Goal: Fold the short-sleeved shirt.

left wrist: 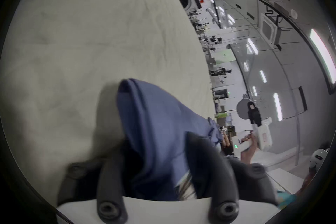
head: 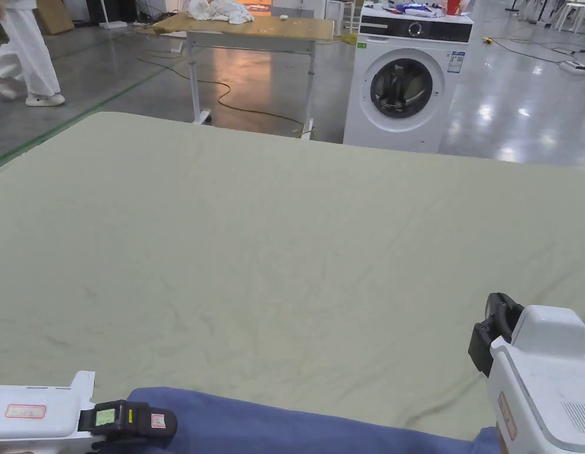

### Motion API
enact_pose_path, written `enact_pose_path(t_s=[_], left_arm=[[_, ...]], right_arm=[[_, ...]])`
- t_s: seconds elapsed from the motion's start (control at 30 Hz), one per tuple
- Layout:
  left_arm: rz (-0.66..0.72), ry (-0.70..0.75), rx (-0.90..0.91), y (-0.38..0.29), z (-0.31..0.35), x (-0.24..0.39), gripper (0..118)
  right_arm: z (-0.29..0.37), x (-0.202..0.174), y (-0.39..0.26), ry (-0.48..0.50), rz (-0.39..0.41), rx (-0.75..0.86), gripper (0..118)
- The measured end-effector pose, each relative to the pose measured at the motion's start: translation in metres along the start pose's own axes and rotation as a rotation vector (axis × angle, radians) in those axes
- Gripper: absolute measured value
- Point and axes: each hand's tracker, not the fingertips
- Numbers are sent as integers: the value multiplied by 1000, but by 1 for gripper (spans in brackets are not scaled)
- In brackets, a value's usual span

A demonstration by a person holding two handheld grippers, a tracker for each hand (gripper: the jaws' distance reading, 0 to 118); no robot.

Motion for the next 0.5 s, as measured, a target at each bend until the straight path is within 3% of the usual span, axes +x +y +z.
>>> enact_pose_path(t_s=[0.03, 0.07, 0.17, 0.5], left_arm=[[-8, 35, -1, -1, -3, 1, 18], [-35, 67, 4, -2, -3, 3, 15], [-35, 54, 25, -6, 0, 11, 11], [-234, 222, 55, -2, 21, 64, 7]], right_arm=[[0, 0, 0, 2, 0, 0, 2], [0, -1, 1, 6, 2, 1, 2], [1, -2, 2, 12, 15, 4, 1], [2, 6, 1, 8, 20, 3, 2]])
